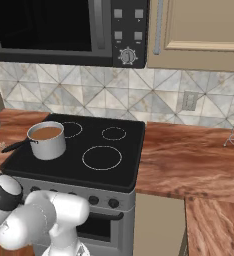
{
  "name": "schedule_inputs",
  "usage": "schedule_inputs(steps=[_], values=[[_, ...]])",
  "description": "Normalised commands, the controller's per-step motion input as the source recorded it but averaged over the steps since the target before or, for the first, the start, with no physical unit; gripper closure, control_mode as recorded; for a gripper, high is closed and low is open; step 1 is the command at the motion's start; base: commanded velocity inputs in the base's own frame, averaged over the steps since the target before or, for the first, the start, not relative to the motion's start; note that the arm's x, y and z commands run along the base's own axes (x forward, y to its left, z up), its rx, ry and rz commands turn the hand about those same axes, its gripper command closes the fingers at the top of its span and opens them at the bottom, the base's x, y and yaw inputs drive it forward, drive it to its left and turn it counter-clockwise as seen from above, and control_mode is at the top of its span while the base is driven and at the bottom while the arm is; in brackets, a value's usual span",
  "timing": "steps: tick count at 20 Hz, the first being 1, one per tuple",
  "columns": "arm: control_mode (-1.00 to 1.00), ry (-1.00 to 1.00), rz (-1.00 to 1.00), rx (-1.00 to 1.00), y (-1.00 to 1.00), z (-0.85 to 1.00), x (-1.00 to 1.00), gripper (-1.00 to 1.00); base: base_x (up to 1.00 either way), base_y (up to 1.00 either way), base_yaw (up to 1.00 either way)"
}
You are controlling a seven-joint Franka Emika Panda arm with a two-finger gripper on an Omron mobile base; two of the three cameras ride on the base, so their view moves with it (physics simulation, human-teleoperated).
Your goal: Pick up the sugar cube(s) and place them in the saucepan with hot chocolate.
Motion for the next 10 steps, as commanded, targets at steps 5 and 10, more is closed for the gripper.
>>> schedule_inputs(steps=[5, 10], values=[[-1.00, 0.08, 0.00, -0.01, 0.35, -0.31, 0.50, -1.00, 0.00, 0.00, 0.00], [-1.00, 0.08, -0.13, 0.00, 0.31, -0.13, 0.40, -1.00, 0.00, 0.00, 0.00]])
